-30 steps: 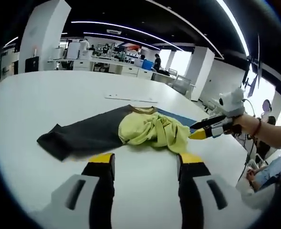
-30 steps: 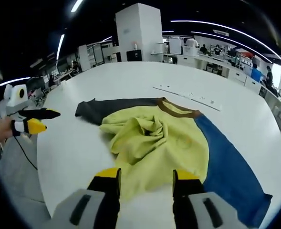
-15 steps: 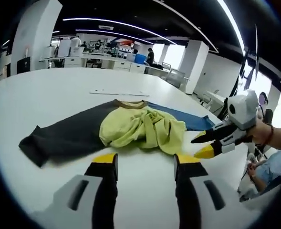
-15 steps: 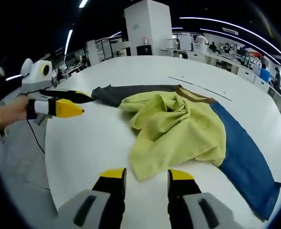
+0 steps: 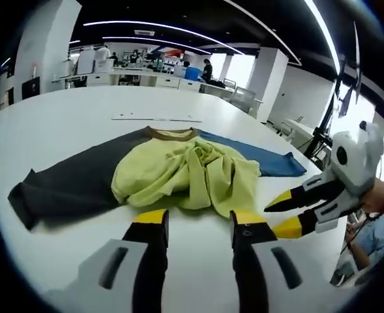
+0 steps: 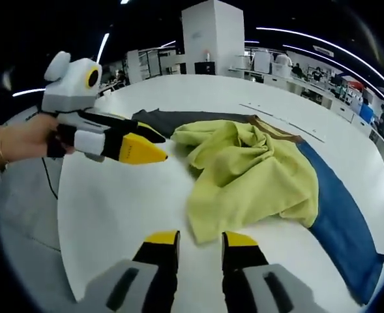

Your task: Fold the garment on the visible template until the final outline fits inside the template.

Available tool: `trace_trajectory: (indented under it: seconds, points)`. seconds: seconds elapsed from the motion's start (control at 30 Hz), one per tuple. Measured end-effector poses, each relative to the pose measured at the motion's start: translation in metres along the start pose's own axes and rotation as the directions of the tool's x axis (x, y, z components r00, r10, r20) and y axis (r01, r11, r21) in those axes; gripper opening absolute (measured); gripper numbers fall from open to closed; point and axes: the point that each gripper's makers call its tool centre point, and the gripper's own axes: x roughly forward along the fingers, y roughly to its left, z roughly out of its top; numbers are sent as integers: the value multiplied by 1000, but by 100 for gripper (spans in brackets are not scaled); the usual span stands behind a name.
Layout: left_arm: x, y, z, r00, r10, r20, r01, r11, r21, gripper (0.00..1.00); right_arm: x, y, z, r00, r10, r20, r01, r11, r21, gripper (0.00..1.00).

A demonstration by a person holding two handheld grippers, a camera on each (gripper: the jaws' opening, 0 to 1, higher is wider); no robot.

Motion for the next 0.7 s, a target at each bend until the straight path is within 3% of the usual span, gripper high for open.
trace_trajectory:
  seconds: [0.23,0.57,0.7]
  points:
    - [16,-3,-2,1000,22,-14,-21,1000,4,31,4,-3,1,1000,-12,-1,12,1000,-25,16]
    - [34,1,-4,994,105,-28,-106,994,-15,24,9,-7,-9,1000,-21,-15,21,1000,-20,14]
    - [38,4,-7,989,138,-54,-135,989,56,21,9,-9,-7,1000,-28,0,28,1000,0,11]
